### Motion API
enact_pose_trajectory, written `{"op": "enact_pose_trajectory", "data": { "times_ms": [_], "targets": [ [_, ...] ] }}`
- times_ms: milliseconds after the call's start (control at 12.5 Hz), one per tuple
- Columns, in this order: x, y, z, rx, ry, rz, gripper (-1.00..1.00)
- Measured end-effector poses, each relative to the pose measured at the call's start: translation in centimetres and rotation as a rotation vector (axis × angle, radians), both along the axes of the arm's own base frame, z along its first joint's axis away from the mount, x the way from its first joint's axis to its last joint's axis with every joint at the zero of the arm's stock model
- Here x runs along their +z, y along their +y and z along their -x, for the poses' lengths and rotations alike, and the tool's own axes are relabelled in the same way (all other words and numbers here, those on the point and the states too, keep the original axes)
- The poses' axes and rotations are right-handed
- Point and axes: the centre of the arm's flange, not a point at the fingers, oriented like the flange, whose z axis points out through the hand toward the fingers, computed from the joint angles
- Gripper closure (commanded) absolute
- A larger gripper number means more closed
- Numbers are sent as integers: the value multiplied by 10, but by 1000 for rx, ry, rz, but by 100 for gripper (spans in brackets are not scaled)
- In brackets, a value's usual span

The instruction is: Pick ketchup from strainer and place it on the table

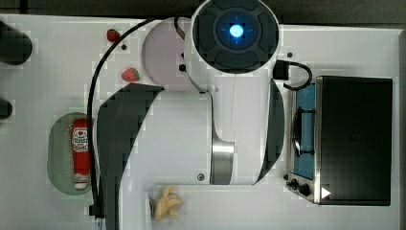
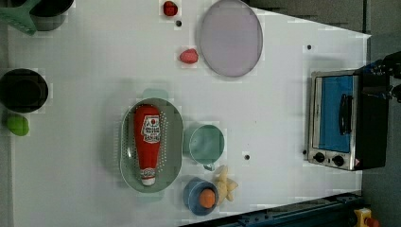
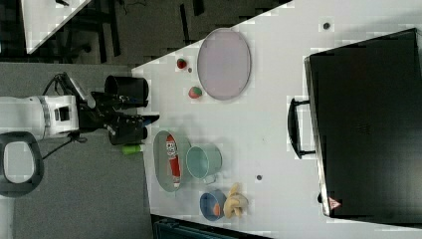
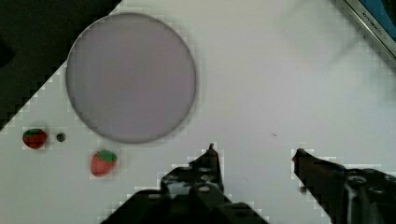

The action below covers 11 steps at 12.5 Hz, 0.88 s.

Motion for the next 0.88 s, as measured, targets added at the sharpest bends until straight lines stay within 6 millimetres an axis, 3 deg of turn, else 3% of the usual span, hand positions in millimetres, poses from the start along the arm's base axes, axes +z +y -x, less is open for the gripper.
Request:
{"op": "enact_pose_trajectory", "data": {
  "times_ms": [160, 240, 320, 480, 640, 720, 880],
  "targets": [
    [-6, 1, 58, -17, 140, 11, -80],
    [5, 5, 79, -17, 144, 16, -99],
    [21, 12, 89, -9, 107, 18, -100],
    [49, 40, 84, 37, -14, 27, -100],
    [55, 88, 72, 121, -88, 35, -100],
    [48, 118, 68, 177, -94, 38, -100],
    [12, 187, 66, 310, -57, 31, -100]
  ]
}}
